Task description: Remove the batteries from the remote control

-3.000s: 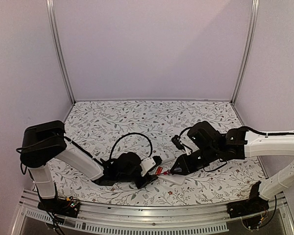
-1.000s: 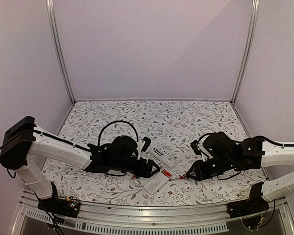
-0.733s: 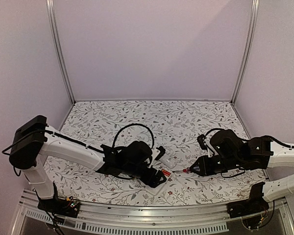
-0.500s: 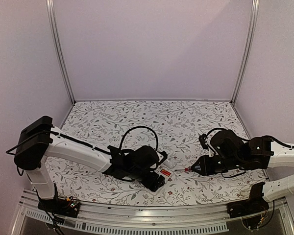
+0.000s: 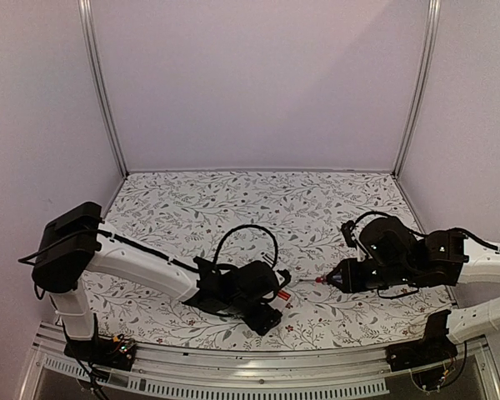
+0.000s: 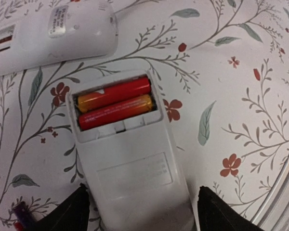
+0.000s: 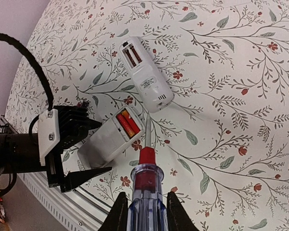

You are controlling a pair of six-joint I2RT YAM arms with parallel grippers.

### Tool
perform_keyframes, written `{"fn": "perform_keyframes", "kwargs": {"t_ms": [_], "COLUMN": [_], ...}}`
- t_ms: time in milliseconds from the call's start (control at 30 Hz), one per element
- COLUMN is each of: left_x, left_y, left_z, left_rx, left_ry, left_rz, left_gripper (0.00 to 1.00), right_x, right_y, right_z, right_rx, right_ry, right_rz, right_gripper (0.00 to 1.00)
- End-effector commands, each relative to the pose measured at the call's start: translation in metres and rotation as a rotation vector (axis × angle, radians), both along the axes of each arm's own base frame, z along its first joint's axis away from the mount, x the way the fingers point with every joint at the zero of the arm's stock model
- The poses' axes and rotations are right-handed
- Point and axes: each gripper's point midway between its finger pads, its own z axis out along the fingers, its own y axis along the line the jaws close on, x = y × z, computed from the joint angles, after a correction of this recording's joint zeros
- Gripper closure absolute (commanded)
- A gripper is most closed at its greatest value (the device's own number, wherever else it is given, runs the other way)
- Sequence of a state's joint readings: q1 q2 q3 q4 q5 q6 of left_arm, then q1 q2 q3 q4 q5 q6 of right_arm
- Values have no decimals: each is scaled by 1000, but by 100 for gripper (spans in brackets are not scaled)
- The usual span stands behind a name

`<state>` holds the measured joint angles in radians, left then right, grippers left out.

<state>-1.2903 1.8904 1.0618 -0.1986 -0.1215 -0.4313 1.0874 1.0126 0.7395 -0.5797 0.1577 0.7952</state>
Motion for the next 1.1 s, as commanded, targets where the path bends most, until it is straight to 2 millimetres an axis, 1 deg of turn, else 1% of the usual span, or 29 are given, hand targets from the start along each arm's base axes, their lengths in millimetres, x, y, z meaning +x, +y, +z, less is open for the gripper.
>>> {"fn": "perform_keyframes", "kwargs": {"t_ms": [0,100,133,167,267,367,433,533,600,733,867,1000,1067], "left_x": [-8,-9,-11,-12,-11,-13,-21,-24,-17,-9,-10,-7,-8], "left_y": [18,23,23,22,20,18,17,23,29,30,32,33,31], "left_z": [-30,-38,-39,-39,-33,-27,-28,-35,-40,-37,-39,-47,-48], "left_rx": [132,176,187,197,218,218,211,209,205,205,212,243,241], "left_ry": [2,-13,-17,-27,-71,-91,-93,-105,-107,-141,-140,-130,-128], "left_rz": [-47,-109,-137,-174,-281,-395,-515,-607,-607,-614,-620,-614,-617], "left_gripper": [32,47,50,55,63,65,66,69,71,71,72,73,73], "right_x": [4,1,0,-1,-7,-15,-19,-21,-22,-28,-33,-32,-32], "right_y": [6,8,8,8,11,12,14,13,11,9,9,4,2], "right_z": [15,17,16,17,15,10,8,8,6,-4,-3,-2,-4], "right_rx": [18,19,17,18,17,10,14,5,-12,-38,-35,-33,-41], "right_ry": [-44,-44,-41,-41,-26,3,21,40,53,105,132,142,149], "right_rz": [21,46,52,61,104,147,168,165,146,124,102,60,47], "right_gripper": [100,100,100,100,100,100,100,100,100,100,100,100,100]}}
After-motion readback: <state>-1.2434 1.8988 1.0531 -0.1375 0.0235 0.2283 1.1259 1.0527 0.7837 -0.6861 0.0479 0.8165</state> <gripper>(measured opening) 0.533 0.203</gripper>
